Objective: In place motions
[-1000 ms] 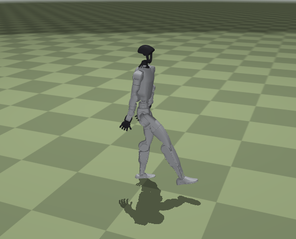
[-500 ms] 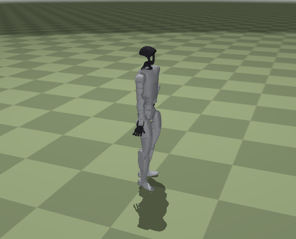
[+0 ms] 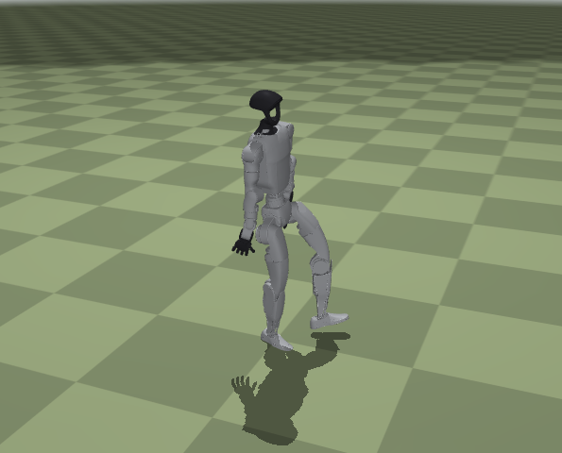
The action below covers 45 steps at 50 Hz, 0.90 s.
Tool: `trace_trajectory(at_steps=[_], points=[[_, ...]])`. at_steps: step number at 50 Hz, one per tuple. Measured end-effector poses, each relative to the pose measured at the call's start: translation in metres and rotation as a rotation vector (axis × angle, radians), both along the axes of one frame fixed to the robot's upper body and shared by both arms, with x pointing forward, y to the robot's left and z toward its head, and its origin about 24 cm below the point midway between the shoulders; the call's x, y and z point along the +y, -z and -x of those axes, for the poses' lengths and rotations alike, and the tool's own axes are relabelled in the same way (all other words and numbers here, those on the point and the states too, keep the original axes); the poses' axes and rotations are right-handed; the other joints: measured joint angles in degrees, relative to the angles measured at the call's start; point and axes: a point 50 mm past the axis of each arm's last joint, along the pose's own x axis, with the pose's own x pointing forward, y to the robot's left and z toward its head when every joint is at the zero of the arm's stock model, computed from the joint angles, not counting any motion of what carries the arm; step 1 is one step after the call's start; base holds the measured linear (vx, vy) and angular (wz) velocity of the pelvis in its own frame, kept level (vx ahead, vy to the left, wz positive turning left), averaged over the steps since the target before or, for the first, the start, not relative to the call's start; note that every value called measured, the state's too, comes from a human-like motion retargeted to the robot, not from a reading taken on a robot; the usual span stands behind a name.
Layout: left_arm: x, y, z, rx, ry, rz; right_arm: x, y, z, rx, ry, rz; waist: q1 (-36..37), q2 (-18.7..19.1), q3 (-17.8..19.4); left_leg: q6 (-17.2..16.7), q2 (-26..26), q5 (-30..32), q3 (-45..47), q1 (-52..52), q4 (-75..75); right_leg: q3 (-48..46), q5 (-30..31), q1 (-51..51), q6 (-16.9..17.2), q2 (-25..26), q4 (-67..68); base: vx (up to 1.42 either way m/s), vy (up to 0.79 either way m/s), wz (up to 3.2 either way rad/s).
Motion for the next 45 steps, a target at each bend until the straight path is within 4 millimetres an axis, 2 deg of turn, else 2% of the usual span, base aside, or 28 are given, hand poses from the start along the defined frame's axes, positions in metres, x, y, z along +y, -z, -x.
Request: trace_trajectory(at_steps=[2, 5, 7, 10, 12, 15, 18, 21, 23, 27, 32, 33, 34, 37, 39, 42, 45], points=[[0.007, 0.001, -0.013, -0.045, 0.018, -0.011, -0.002, 0.000, -0.003, -0.010, 0.012, -0.006, 2.1, 1.5, 2.9, -1.8, 2.1, -1.8, -3.3, -8.2, -5.8, -0.7, -0.5, 1.6, -1.4, 2.3, -0.3, -0.23, -0.08, -0.30], [0.006, 0.002, -0.022, -0.103, -0.004, 0.005, -0.007, -0.003, -0.004, 0.024, -0.028, -0.018, 12.7, -0.9, 6.2, -1.5, 3.6, -1.0, -8.8, -20.2, -14.8, 5.4, -1.7, 1.0, -3.3, 0.5, 2.5, -0.19, -0.12, -1.69], [0.001, 0.002, -0.022, -0.110, -0.047, 0.025, -0.010, -0.003, -0.007, 0.034, -0.092, -0.010, 17.2, -2.4, 9.4, -0.7, 5.6, 0.4, -12.1, -26.4, -17.8, 7.7, -3.0, 1.5, -4.1, -0.8, 5.0, -0.10, -0.12, -1.31], [-0.010, 0.000, -0.010, -0.063, -0.131, 0.082, -0.014, -0.003, -0.016, 0.022, -0.203, 0.028, 21.3, -4.7, 15.9, 0.5, 8.5, 1.6, -10.0, -29.4, -20.7, 11.7, -6.4, 3.2, -4.1, -4.4, 11.4, -0.01, -0.04, -1.06], [-0.019, -0.003, 0.007, -0.002, -0.183, 0.118, -0.015, -0.001, -0.020, 0.003, -0.247, 0.052, 23.7, -6.9, 18.2, 0.9, 9.5, 2.6, -8.2, -28.9, -22.9, 14.9, -8.6, 2.6, -3.9, -7.2, 15.4, 0.05, 0.00, -0.98], [-0.026, -0.007, 0.026, 0.079, -0.245, 0.138, -0.008, 0.002, -0.032, -0.047, -0.263, 0.042, 25.8, -9.9, 19.4, 1.5, 9.7, 3.9, -8.3, -28.0, -24.7, 18.1, -10.2, 1.0, -3.8, -10.1, 18.5, 0.04, -0.01, -0.53], [-0.029, -0.011, 0.040, 0.139, -0.274, 0.129, 0.003, 0.005, -0.043, -0.103, -0.239, -0.022, 24.6, -9.1, 18.0, 0.4, 9.6, 3.9, -6.8, -25.7, -24.3, 17.1, -9.4, 1.4, -3.8, -8.9, 16.6, 0.01, -0.03, 0.30], [-0.029, -0.013, 0.049, 0.182, -0.286, 0.116, 0.011, 0.007, -0.044, -0.125, -0.196, -0.072, 21.5, -6.6, 13.6, -0.1, 8.4, 3.8, -7.1, -22.0, -22.1, 13.8, -7.3, 1.9, -3.5, -5.6, 12.1, 0.04, -0.01, 0.95], [-0.031, -0.014, 0.058, 0.205, -0.293, 0.107, 0.015, 0.008, -0.035, -0.114, -0.172, -0.080, 20.0, -5.5, 10.2, -0.3, 7.0, 3.8, -7.9, -17.0, -20.3, 12.2, -5.8, 2.2, -3.2, -4.1, 8.7, 0.10, 0.05, 0.86], [-0.021, -0.015, 0.059, 0.223, -0.301, 0.071, 0.015, 0.006, -0.022, -0.066, -0.143, -0.080, 13.9, -2.7, 3.8, -0.1, 2.5, 7.0, -15.8, -7.2, -13.2, 7.6, -4.6, 1.4, -3.0, -0.5, 5.3, 0.17, 0.10, 1.09], [-0.008, -0.011, 0.051, 0.211, -0.297, -0.012, 0.007, 0.002, 0.004, 0.023, -0.143, -0.063, 9.3, -3.3, -3.8, 3.7, -6.1, 11.6, -20.0, 6.0, -3.2, 4.2, -3.5, -2.6, -2.1, -1.4, 3.7, 0.14, 0.10, 0.86], [-0.005, -0.010, 0.047, 0.196, -0.295, -0.025, 0.005, 0.001, 0.009, 0.039, -0.143, -0.051, 7.9, -3.2, -5.4, 4.9, -7.1, 12.3, -19.6, 8.4, -3.0, 3.0, -3.4, -3.5, -1.8, -1.5, 3.4, 0.08, 0.12, 1.34], [-0.002, -0.009, 0.042, 0.180, -0.291, -0.035, 0.003, 0.000, 0.013, 0.055, -0.140, -0.035, 6.1, -2.6, -7.0, 4.1, -7.2, 11.9, -18.0, 11.0, -4.7, 1.7, -3.3, -4.5, -1.5, -1.1, 3.0, 0.02, 0.08, 1.60], [0.005, -0.005, 0.022, 0.122, -0.261, -0.044, -0.005, -0.004, 0.024, 0.093, -0.117, 0.035, 0.9, 0.9, -11.7, -1.0, -5.6, 7.7, -10.8, 16.9, -14.6, -2.7, -3.1, -7.1, -0.5, 1.9, 1.4, -0.01, 0.11, 1.68], [0.008, -0.003, 0.002, 0.061, -0.214, -0.035, -0.009, -0.007, 0.029, 0.101, -0.071, 0.095, -2.8, 3.5, -13.7, -3.7, -4.4, 7.5, -8.0, 17.1, -21.4, -6.8, -2.9, -7.9, 0.1, 3.3, -0.5, -0.03, 0.15, 1.94], [0.016, 0.001, -0.040, -0.077, -0.093, -0.048, -0.009, -0.007, 0.030, 0.086, 0.050, 0.134, -6.9, 4.1, -12.8, -6.2, -5.2, 9.5, -10.5, 15.6, -25.3, -12.8, -2.2, -6.6, 1.4, 2.7, -3.9, -0.15, 0.20, 1.98], [0.022, 0.000, -0.079, -0.203, 0.054, -0.091, -0.006, -0.006, 0.027, 0.065, 0.165, 0.120, -8.0, 3.1, -11.8, -4.8, -7.0, 9.6, -12.1, 12.6, -24.6, -16.4, -0.9, -5.3, 2.2, 1.7, -7.6, -0.11, 0.27, 1.50]])
